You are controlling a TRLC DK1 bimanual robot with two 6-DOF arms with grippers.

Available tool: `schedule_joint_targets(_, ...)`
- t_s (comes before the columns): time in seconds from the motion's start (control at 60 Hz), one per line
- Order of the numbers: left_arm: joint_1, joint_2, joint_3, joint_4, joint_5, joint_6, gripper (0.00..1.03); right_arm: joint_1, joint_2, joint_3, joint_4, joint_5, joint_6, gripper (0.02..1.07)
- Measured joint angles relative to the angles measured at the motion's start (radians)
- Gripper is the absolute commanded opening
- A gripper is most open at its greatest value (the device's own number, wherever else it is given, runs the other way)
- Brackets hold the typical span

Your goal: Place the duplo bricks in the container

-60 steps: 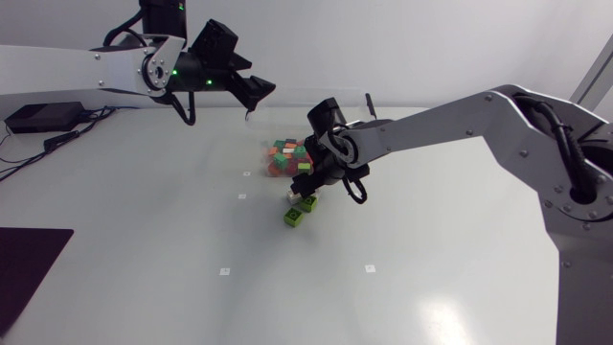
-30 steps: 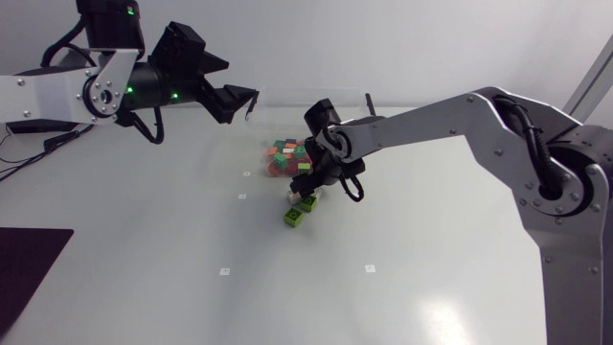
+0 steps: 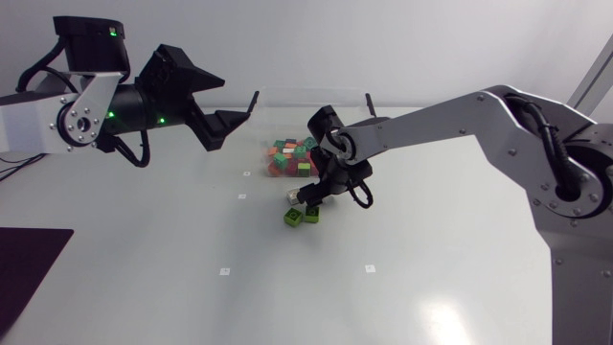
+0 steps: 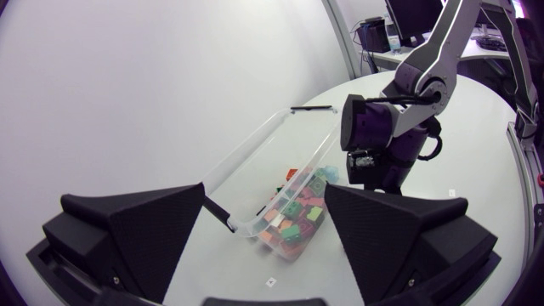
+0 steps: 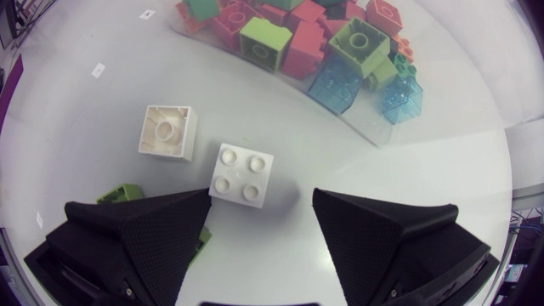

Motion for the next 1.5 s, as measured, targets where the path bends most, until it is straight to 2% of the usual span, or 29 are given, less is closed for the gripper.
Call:
schedule_joint_targets(0.267,0.000,-0.016,-0.050,-0.042,0.018,0.079,0.98,-0.001,0.005,0.051,-0.033,-0.023,0.005,0.88)
schedule_joint_targets(0.333,0.000,-0.024,-0.055,-0.108,0.036,0.126,0.98,0.000,0.021,0.090,-0.046,-0.026,0.008,0.77)
schedule_joint_targets(0.4,0.001,-0.027,-0.056,-0.170,0.054,0.176,0.98,0.000,0.034,0.110,-0.053,-0.044,0.007,0.72)
schedule_joint_targets(0.533,0.002,-0.026,-0.064,-0.281,0.076,0.272,0.98,-0.003,0.062,0.143,-0.095,-0.080,0.008,0.70)
schedule_joint_targets(0.617,0.002,-0.007,-0.064,-0.311,0.082,0.319,0.98,-0.007,0.072,0.145,-0.110,-0.098,0.007,0.70)
schedule_joint_targets(0.683,0.002,0.023,-0.064,-0.323,0.083,0.345,0.98,-0.010,0.075,0.148,-0.123,-0.102,0.007,0.61)
schedule_joint_targets(0.917,0.002,0.219,-0.032,-0.338,0.105,0.367,0.98,-0.013,0.085,0.159,-0.125,-0.126,0.007,0.33)
schedule_joint_targets(1.133,-0.013,0.385,0.061,-0.337,0.127,0.367,0.98,-0.013,0.079,0.147,-0.110,-0.136,0.006,0.32)
schedule_joint_targets(1.3,-0.041,0.489,0.132,-0.310,0.139,0.355,0.98,-0.014,0.024,0.069,-0.094,-0.152,0.003,0.32)
schedule_joint_targets(1.5,-0.060,0.599,0.180,-0.220,0.167,0.286,0.96,-0.031,-0.086,-0.017,-0.066,-0.171,0.003,0.32)
